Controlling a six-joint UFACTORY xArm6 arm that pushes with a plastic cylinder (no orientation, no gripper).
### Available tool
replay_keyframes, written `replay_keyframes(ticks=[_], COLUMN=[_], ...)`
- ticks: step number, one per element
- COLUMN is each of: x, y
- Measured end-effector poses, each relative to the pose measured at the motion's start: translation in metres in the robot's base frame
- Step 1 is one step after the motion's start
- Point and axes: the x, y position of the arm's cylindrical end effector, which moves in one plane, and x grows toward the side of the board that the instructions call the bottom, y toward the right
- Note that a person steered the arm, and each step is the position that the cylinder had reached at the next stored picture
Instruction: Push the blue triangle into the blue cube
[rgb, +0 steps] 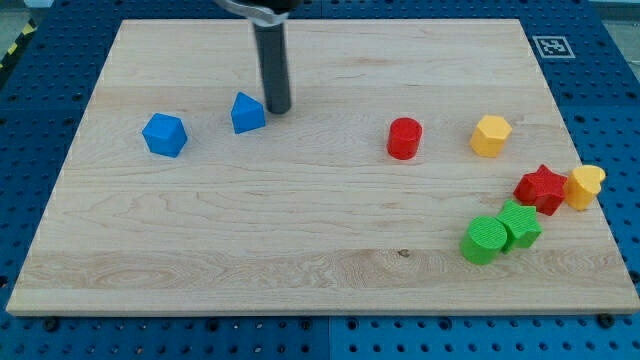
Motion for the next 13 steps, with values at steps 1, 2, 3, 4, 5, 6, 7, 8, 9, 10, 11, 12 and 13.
replay_keyframes(ticks=[1,2,3,4,5,6,7,8,9,10,11,12,13], x=[0.018,0.024,0.004,0.003,-0.012,-0.012,-0.012,-0.026,-0.051,-0.039,-0.018,-0.007,-0.007], y=[0.018,-0.024,-0.088,-0.079,-0.083,-0.118,-0.146,-0.147,-0.16,-0.175,-0.175,-0.175,-0.175])
